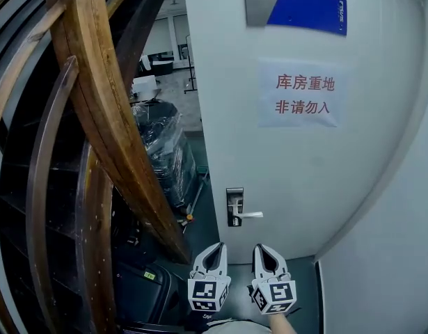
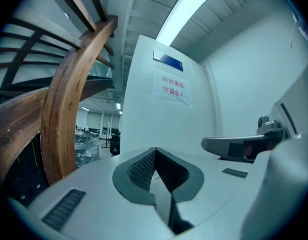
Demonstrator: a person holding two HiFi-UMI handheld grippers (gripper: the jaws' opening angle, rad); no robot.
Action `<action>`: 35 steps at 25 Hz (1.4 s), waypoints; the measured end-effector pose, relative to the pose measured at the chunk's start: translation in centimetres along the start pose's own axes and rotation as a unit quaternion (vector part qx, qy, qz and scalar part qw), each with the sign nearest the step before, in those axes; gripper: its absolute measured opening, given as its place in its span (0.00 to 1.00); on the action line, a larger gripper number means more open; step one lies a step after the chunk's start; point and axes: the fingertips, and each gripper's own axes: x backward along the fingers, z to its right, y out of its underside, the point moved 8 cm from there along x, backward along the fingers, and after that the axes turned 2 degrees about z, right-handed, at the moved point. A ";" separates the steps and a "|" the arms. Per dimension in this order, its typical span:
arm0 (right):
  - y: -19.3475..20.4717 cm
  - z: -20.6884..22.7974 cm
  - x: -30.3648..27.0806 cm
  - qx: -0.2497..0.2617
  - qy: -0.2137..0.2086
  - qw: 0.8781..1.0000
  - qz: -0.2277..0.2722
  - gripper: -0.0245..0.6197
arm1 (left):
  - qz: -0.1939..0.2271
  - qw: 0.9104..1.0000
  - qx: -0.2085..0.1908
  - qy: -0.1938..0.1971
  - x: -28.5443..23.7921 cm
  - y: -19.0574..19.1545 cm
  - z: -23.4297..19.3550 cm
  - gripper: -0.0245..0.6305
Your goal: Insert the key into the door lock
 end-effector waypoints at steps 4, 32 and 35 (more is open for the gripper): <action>0.1 -0.1 0.0 0.003 -0.003 1.000 -0.002 0.05 | 0.001 1.000 -0.001 0.005 -0.2 0.0 0.4 0.04; 0.8 0.3 -0.6 -0.006 0.000 1.000 -0.019 0.05 | -0.011 1.000 -0.006 0.015 -1.2 0.6 0.2 0.04; 0.8 0.4 -0.6 -0.006 -0.002 1.000 -0.019 0.05 | -0.009 1.000 -0.006 0.016 -1.2 0.5 0.2 0.04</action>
